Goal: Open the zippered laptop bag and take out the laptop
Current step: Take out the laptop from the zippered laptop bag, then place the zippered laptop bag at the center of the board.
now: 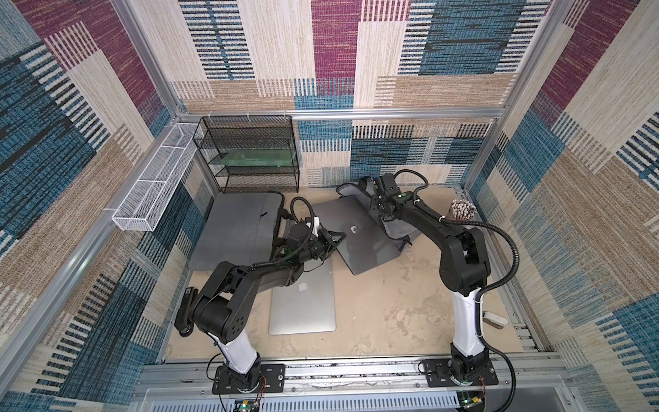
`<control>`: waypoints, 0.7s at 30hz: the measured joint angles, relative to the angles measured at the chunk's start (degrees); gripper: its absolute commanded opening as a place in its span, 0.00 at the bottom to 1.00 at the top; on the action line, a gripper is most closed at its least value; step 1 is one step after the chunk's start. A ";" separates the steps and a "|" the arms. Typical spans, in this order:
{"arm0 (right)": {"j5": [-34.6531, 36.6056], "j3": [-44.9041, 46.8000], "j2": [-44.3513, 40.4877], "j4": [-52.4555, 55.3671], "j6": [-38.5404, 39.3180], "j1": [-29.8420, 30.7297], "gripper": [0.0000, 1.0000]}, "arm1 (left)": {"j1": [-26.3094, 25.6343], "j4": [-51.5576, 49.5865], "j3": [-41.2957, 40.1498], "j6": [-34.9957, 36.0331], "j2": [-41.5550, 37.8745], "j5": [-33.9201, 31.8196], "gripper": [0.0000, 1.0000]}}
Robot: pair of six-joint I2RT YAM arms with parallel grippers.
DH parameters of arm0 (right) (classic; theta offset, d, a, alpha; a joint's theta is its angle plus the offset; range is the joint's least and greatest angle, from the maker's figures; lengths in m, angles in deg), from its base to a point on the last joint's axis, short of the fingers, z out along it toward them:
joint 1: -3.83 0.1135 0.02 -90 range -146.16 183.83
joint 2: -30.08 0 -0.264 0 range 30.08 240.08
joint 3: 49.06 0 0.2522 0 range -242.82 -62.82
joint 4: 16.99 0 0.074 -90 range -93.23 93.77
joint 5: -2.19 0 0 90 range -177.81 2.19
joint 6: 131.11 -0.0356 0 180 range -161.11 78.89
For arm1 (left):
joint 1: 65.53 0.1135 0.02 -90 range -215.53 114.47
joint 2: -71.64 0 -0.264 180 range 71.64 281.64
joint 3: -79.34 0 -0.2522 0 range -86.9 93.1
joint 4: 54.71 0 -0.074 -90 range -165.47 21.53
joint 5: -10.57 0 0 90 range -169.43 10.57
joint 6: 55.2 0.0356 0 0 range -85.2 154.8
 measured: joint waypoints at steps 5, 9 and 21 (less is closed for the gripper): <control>1.49 0.37 0.07 -0.17 1.77 -0.07 0.13 | 0.42 -2.64 -1.77 0.63 -2.95 5.20 0.00; 1.68 2.49 -0.44 -0.37 3.67 -0.04 0.33 | 1.07 -4.94 -3.43 1.18 -4.79 8.13 0.00; 0.96 11.67 -10.25 -0.85 4.74 4.09 0.89 | 5.27 -16.68 -5.68 7.37 -12.87 13.18 0.00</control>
